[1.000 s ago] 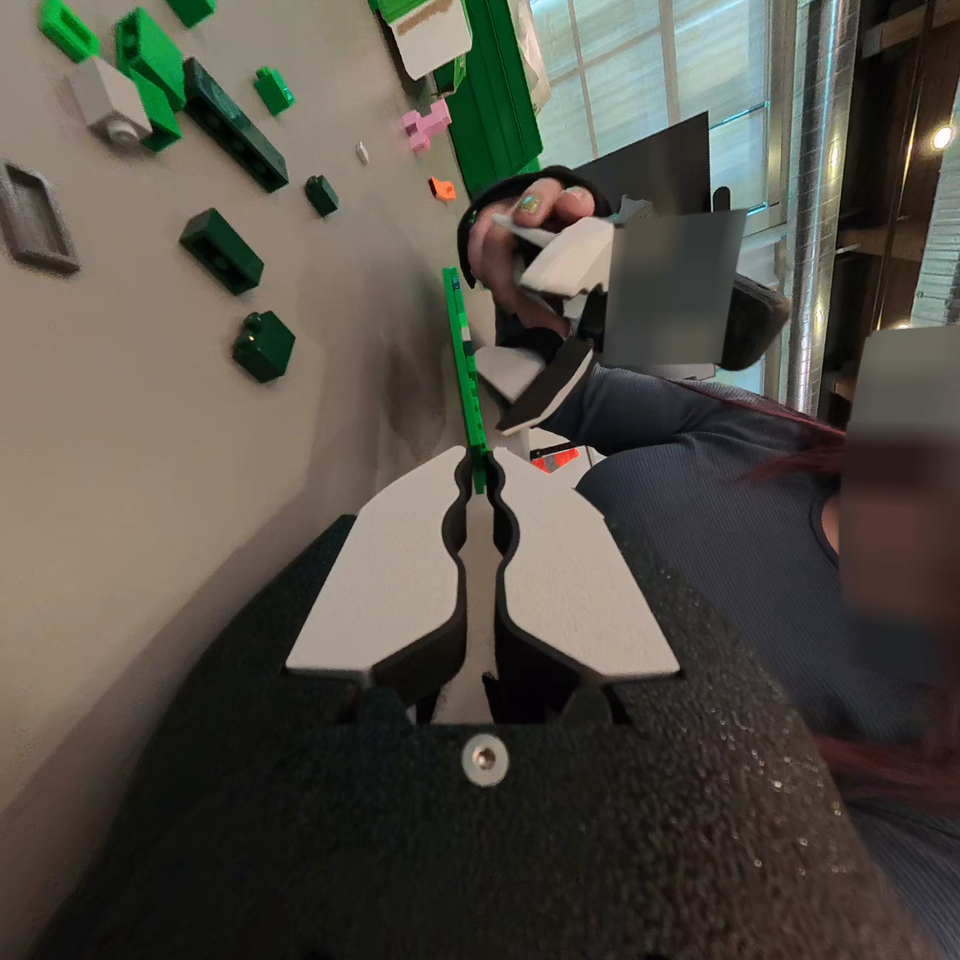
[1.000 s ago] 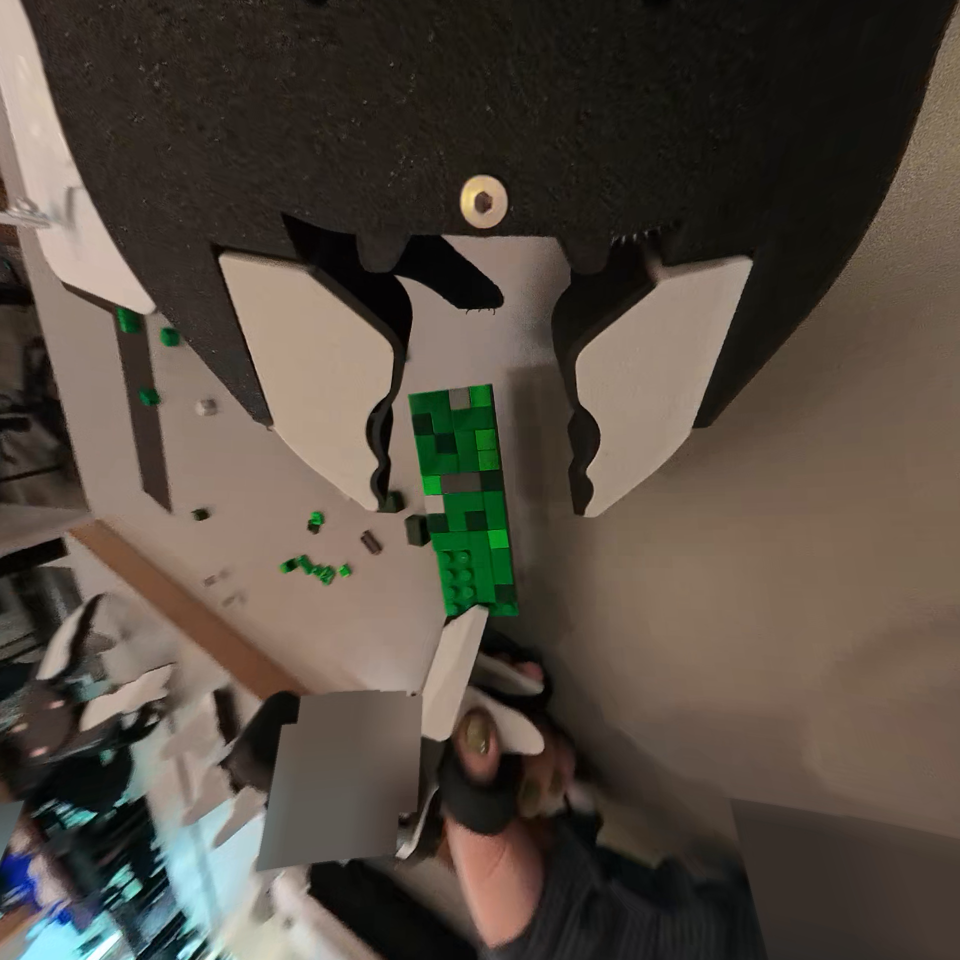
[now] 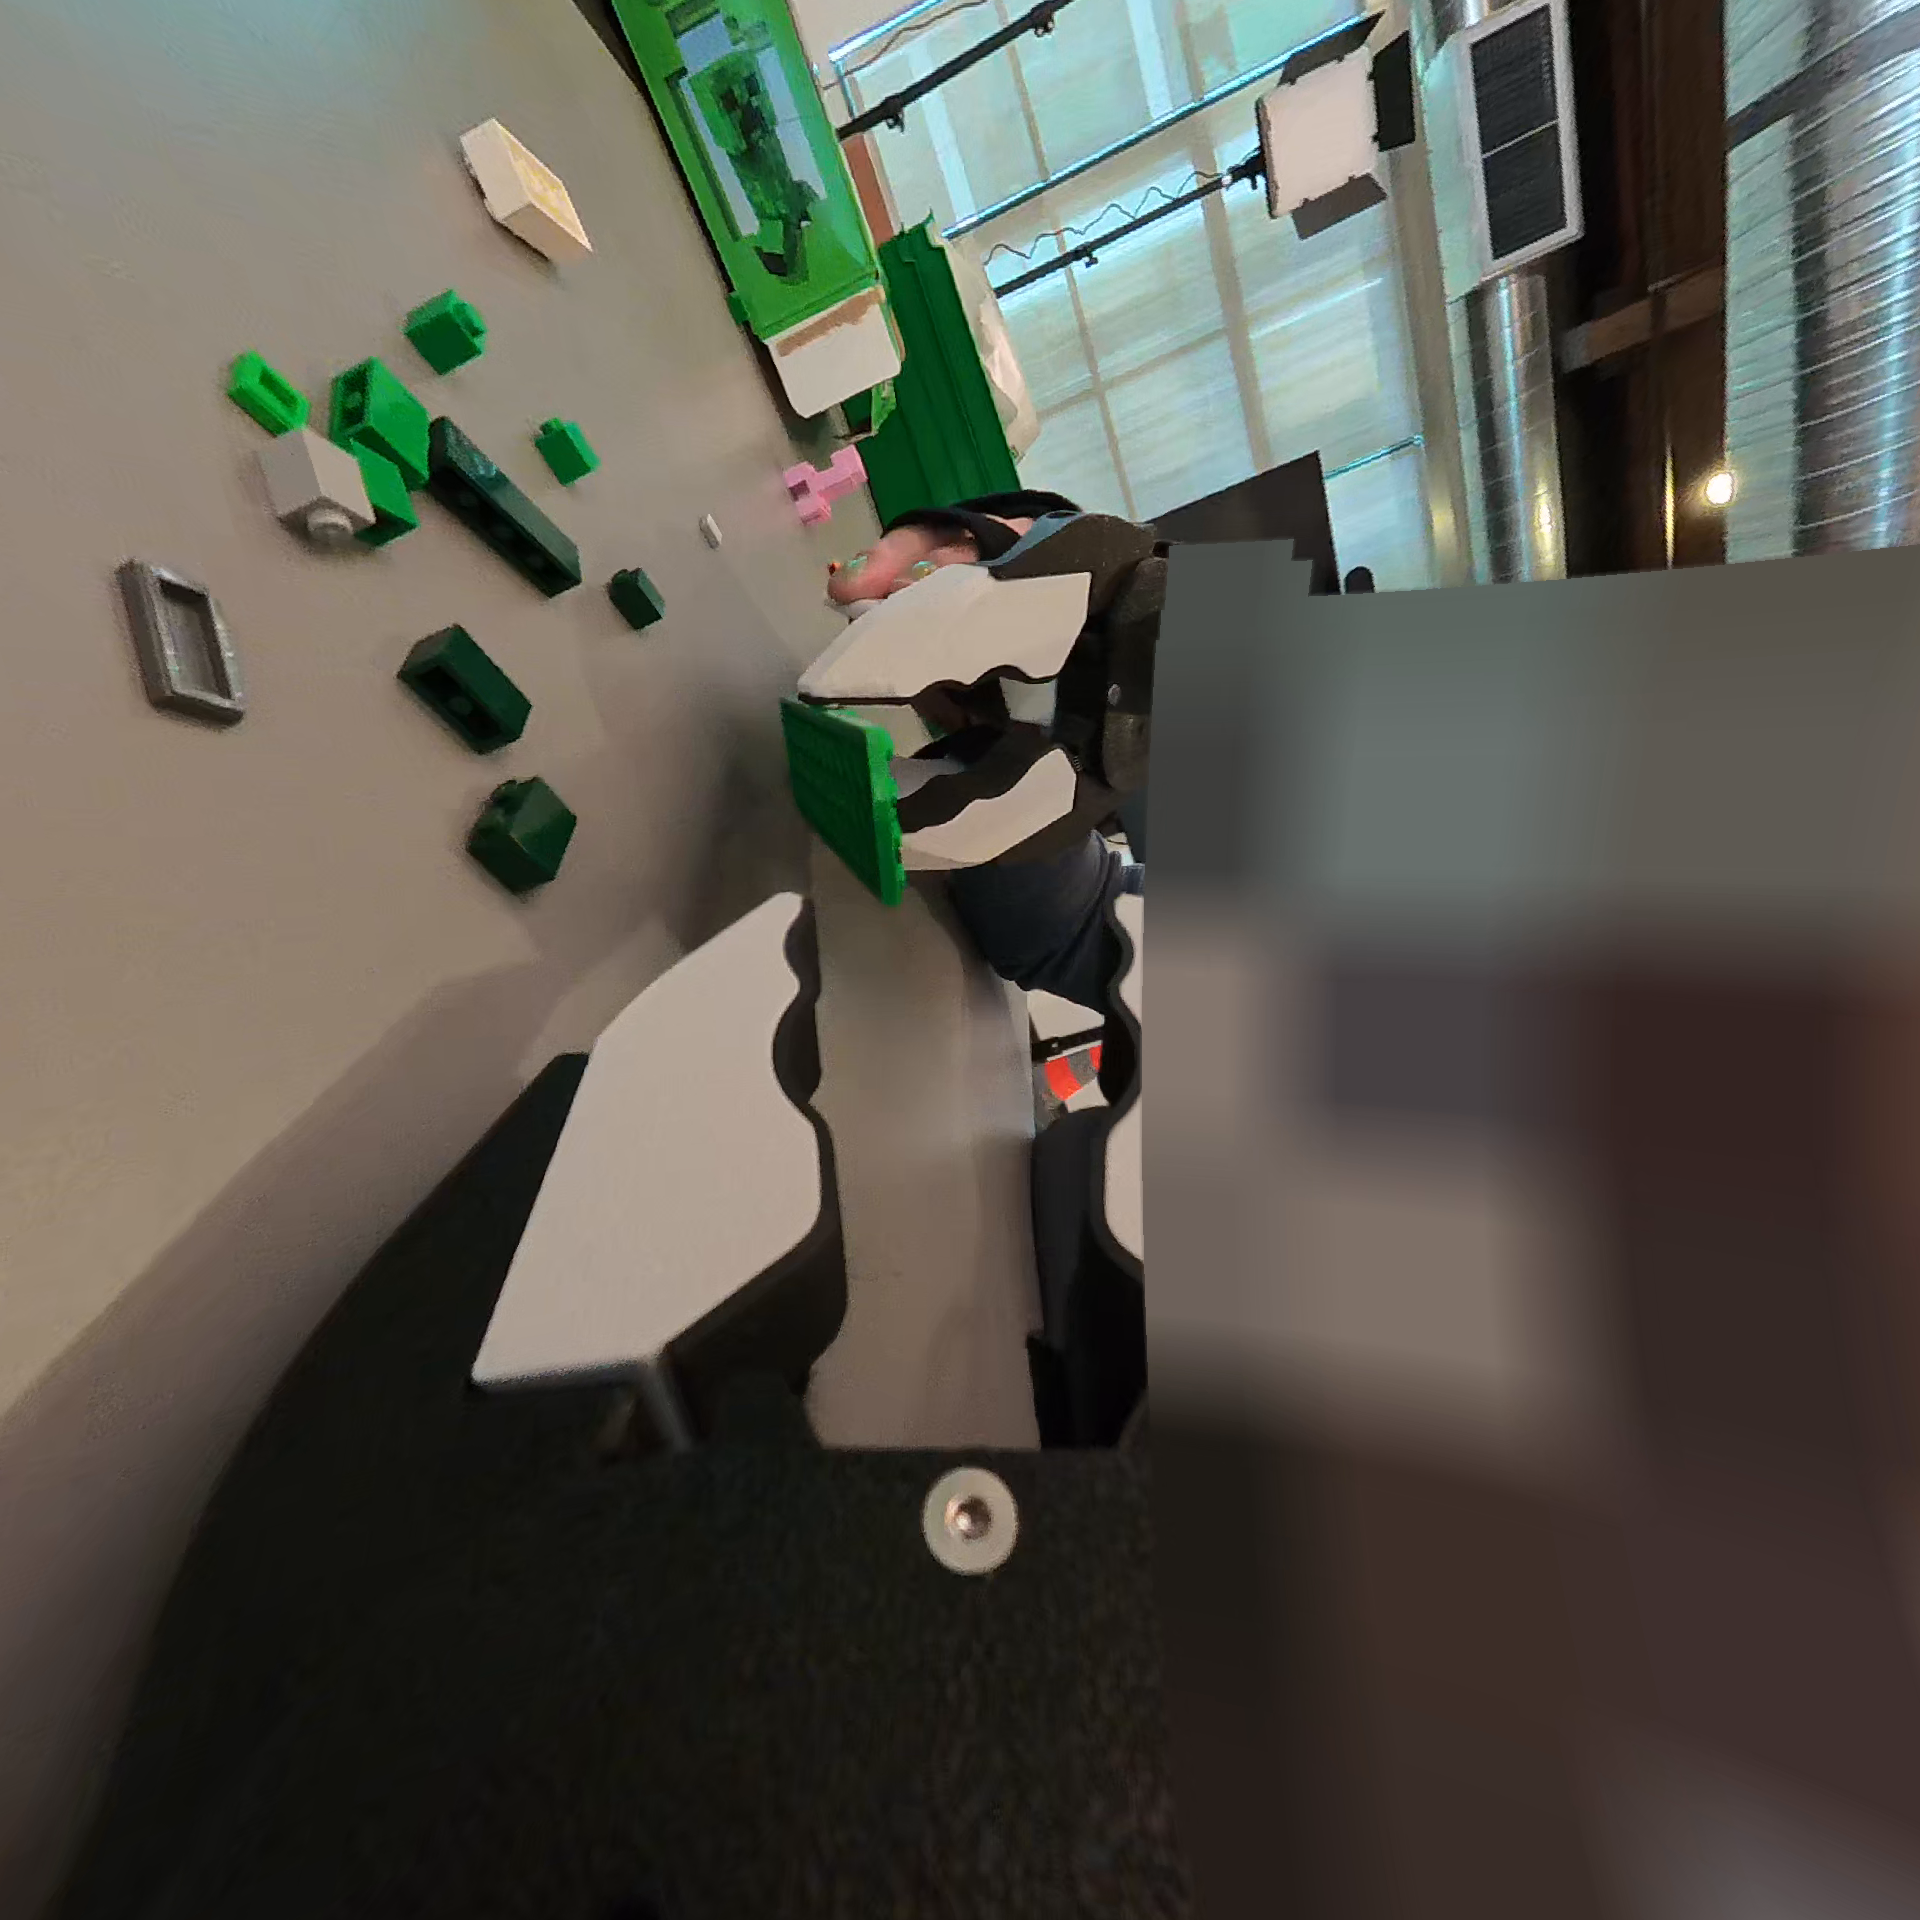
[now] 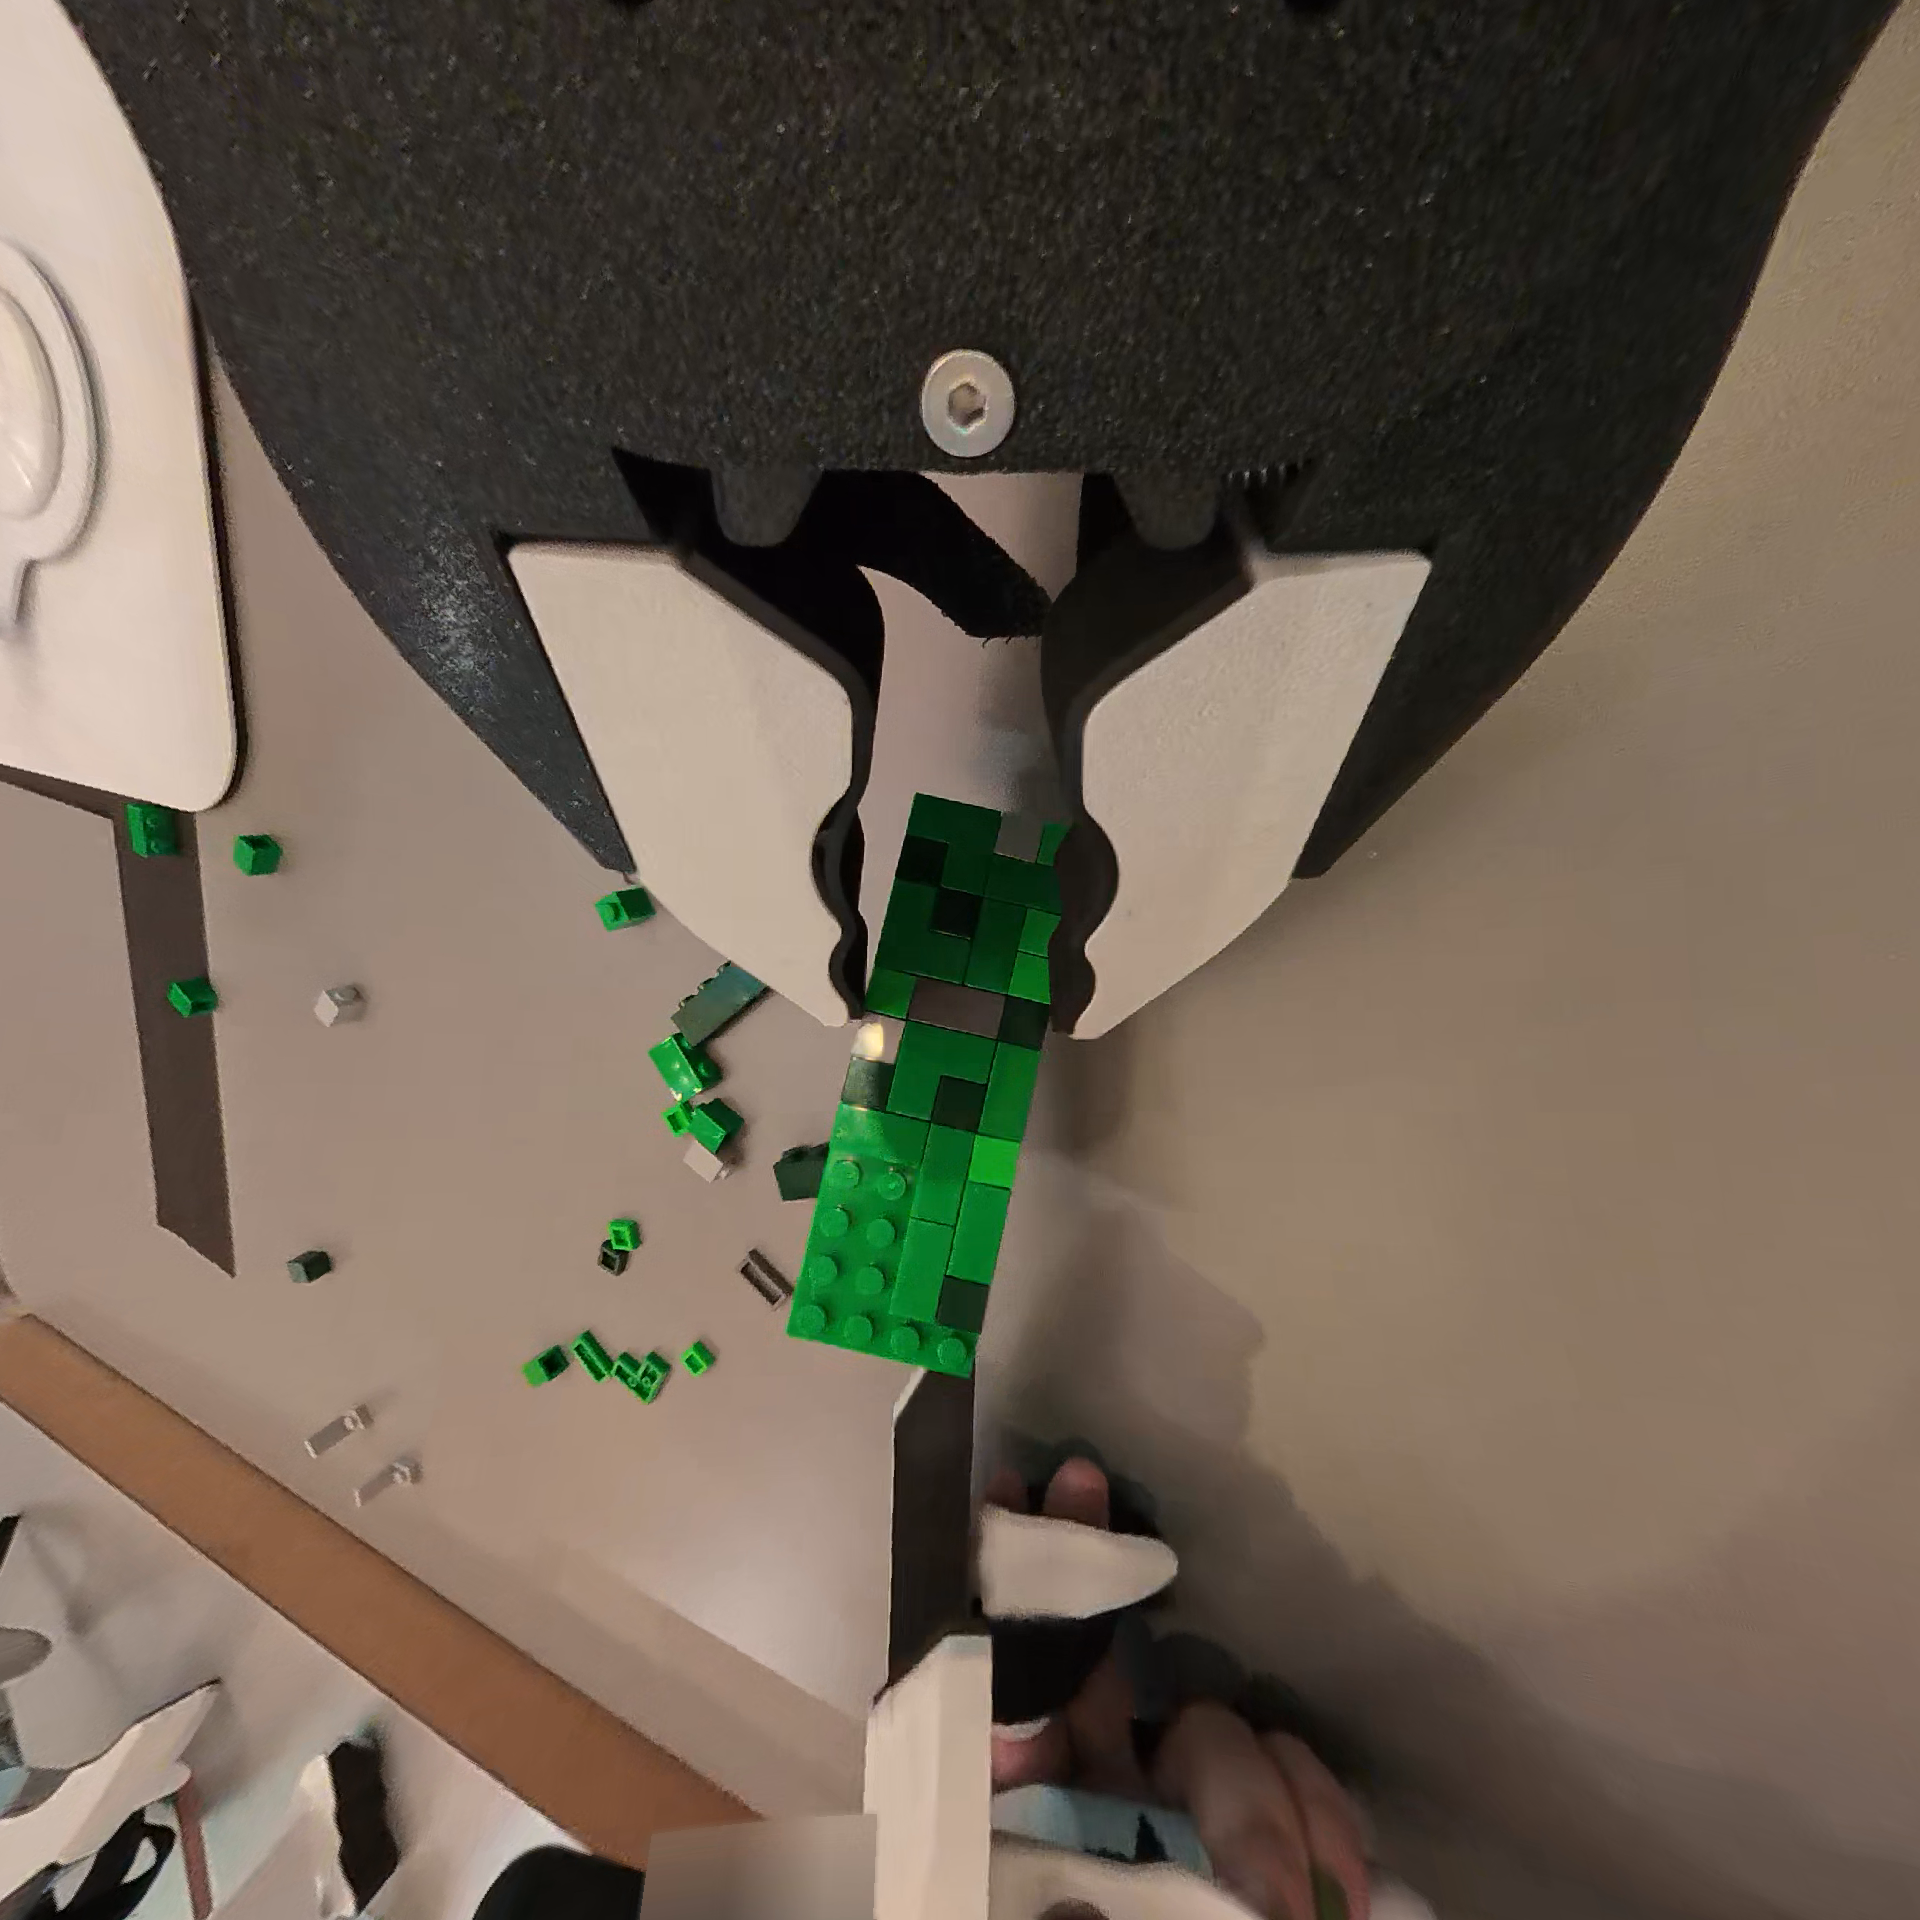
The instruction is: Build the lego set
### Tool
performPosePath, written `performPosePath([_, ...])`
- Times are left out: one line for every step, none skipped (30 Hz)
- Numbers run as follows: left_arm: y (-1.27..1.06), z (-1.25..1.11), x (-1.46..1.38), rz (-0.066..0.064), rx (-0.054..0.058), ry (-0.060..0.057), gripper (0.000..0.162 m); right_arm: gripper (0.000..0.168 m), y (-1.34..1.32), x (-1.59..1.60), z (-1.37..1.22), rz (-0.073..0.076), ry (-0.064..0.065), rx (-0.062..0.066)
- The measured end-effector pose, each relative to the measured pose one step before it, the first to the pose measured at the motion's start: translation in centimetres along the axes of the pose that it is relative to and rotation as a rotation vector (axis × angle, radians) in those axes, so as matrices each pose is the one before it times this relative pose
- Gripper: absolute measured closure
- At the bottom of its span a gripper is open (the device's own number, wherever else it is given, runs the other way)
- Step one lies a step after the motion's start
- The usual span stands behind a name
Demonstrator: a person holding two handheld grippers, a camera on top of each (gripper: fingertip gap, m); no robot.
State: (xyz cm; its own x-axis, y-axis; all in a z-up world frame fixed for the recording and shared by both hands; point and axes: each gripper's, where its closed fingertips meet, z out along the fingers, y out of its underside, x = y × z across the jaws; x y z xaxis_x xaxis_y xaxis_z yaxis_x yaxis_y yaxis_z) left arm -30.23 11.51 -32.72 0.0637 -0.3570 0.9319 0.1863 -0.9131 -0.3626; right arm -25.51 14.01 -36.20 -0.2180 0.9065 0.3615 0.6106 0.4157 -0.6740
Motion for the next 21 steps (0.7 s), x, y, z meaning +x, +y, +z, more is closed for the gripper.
performPosePath([-0.012, 0.091, -0.060, 0.0072, -0.0004, -0.0125, 0.110, 0.135, -0.111, -0.049, -0.032, -0.0002, -0.0032, 0.0053])
performPosePath([0.103, 0.137, -0.144, 0.0076, -0.0076, -0.0163, 0.112, 0.135, -0.136, -0.053, -0.019, 0.0001, -0.0017, 0.0031])
performPosePath([0.133, 0.180, -0.108, 0.0067, -0.0105, -0.0117, 0.114, 0.135, -0.102, 0.004, 0.002, -0.0017, 0.0040, -0.0008])
performPosePath([0.137, 0.226, -0.033, 0.0015, -0.0089, -0.0033, 0.116, 0.135, -0.082, -0.084, -0.002, -0.0043, -0.0016, -0.0040])
performPosePath([0.103, 0.233, 0.008, -0.0026, -0.0061, 0.0033, 0.119, 0.135, -0.087, -0.113, 0.006, -0.0037, -0.0027, -0.0057])
performPosePath([0.100, 0.241, -0.006, -0.0031, -0.0056, 0.0052, 0.122, 0.135, -0.079, -0.017, -0.004, -0.0026, 0.0037, -0.0063])
performPosePath([0.161, 0.251, 0.037, -0.0030, -0.0092, 0.0080, 0.125, 0.135, -0.051, -0.085, -0.010, -0.0020, -0.0028, -0.0082])
performPosePath([0.198, 0.260, -0.011, -0.0041, -0.0121, 0.0037, 0.127, 0.135, -0.037, -0.164, -0.024, 0.0005, -0.0092, -0.0092])
performPosePath([0.192, 0.248, -0.044, -0.0013, -0.0118, -0.0005, 0.133, 0.135, -0.025, -0.113, -0.041, 0.0060, -0.0075, -0.0103])
performPosePath([0.223, 0.219, -0.123, -0.0005, -0.0141, -0.0072, 0.138, 0.135, -0.004, -0.160, -0.056, 0.0081, -0.0118, -0.0123])
performPosePath([0.188, 0.194, -0.195, 0.0007, -0.0119, -0.0136, 0.143, 0.135, -0.014, -0.225, -0.100, 0.0074, -0.0166, -0.0119])
performPosePath([0.115, 0.168, -0.187, 0.0011, -0.0073, -0.0132, 0.149, 0.135, -0.038, -0.269, -0.129, 0.0056, -0.0187, -0.0104])
performPosePath([0.184, 0.120, -0.250, 0.0009, -0.0112, -0.0164, 0.154, 0.135, -0.018, -0.137, -0.147, 0.0016, -0.0082, -0.0100])
performPosePath([0.147, 0.086, -0.334, -0.0011, -0.0085, -0.0205, 0.155, 0.135, -0.022, -0.055, -0.150, -0.0005, -0.0012, -0.0073])
performPosePath([0.043, 0.089, -0.143, -0.0003, -0.0018, -0.0053, 0.156, 0.135, 0.008, 0.005, -0.127, -0.0050, 0.0021, -0.0072])
performPosePath([0.003, 0.088, 0.089, -0.0070, 0.0010, 0.0133, 0.156, 0.135, 0.025, -0.002, -0.078, -0.0074, 0.0030, -0.0062])
performPosePath([0.036, 0.060, -0.012, -0.0079, -0.0009, 0.0092, 0.156, 0.135, 0.022, -0.040, -0.035, -0.0039, -0.0006, -0.0026])
performPosePath([0.019, 0.007, 0.017, -0.0087, -0.0020, 0.0081, 0.156, 0.135, -0.039, 0.010, -0.006, 0.0010, 0.0008, 0.0040])
performPosePath([-0.053, -0.051, 0.024, -0.0014, 0.0035, 0.0036, 0.156, 0.135, -0.085, 0.082, -0.013, 0.0003, 0.0046, 0.0106])
performPosePath([-0.082, -0.066, 0.020, -0.0024, 0.0072, 0.0033, 0.156, 0.135, -0.109, 0.090, -0.075, -0.0014, 0.0028, 0.0157])
performPosePath([-0.035, -0.057, -0.059, -0.0090, 0.0042, -0.0003, 0.156, 0.134, -0.158, 0.039, -0.227, -0.0031, -0.0043, 0.0233])
